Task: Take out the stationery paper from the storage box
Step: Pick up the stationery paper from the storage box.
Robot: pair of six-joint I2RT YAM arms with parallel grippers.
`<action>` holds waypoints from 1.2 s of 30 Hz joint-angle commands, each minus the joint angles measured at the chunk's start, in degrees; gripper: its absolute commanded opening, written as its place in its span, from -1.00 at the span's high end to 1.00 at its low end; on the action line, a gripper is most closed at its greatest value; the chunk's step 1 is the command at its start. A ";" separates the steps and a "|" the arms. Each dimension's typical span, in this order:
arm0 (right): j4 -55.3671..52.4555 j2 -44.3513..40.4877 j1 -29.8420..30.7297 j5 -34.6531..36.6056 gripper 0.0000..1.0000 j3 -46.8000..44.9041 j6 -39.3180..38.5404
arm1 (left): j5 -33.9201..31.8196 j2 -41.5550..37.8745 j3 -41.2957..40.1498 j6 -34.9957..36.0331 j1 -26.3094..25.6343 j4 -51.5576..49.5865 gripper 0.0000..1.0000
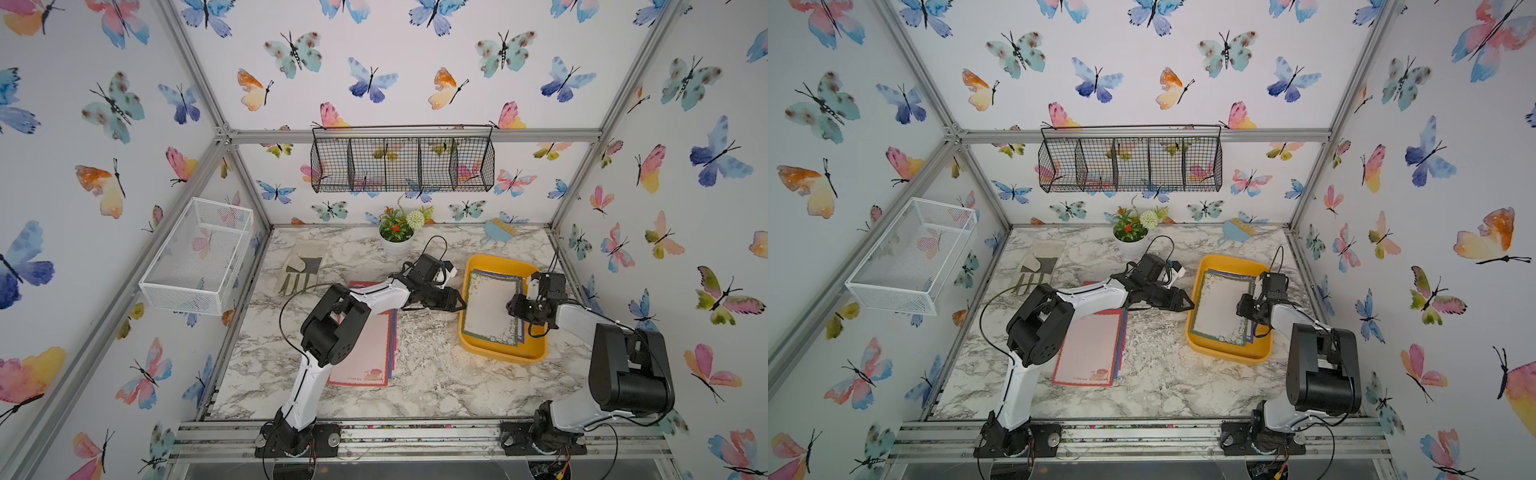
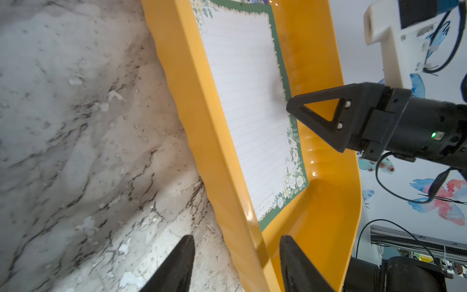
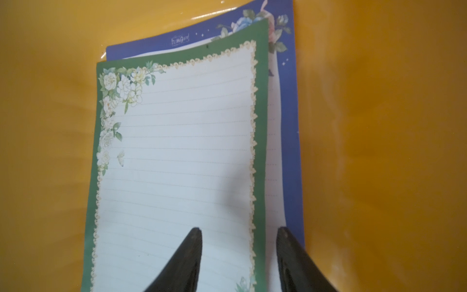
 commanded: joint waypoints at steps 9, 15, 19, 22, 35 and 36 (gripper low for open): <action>0.05 1.18 -0.42 -0.33 -0.10 -0.22 0.45 | 1.88 0.85 0.79 -0.22 -0.39 -0.48 -0.14; 0.06 1.36 -0.50 -1.23 -0.07 -0.31 0.49 | 2.23 1.02 0.88 -0.48 -0.57 -0.42 -0.14; 0.19 1.58 -0.45 -2.26 0.02 -0.40 0.62 | 2.38 1.21 0.88 -0.66 -0.65 -0.43 -0.13; 0.10 1.79 -0.44 -3.12 0.06 -0.40 0.65 | 2.49 1.45 1.00 -0.75 -0.66 -0.50 -0.13; 1.48 1.58 -0.46 -5.50 0.12 -1.52 0.80 | 3.60 2.49 1.31 -1.61 -0.61 -0.46 -0.12; 1.73 1.67 -0.47 -6.14 0.11 -1.63 0.93 | 3.85 2.60 1.31 -1.71 -0.64 -0.43 -0.12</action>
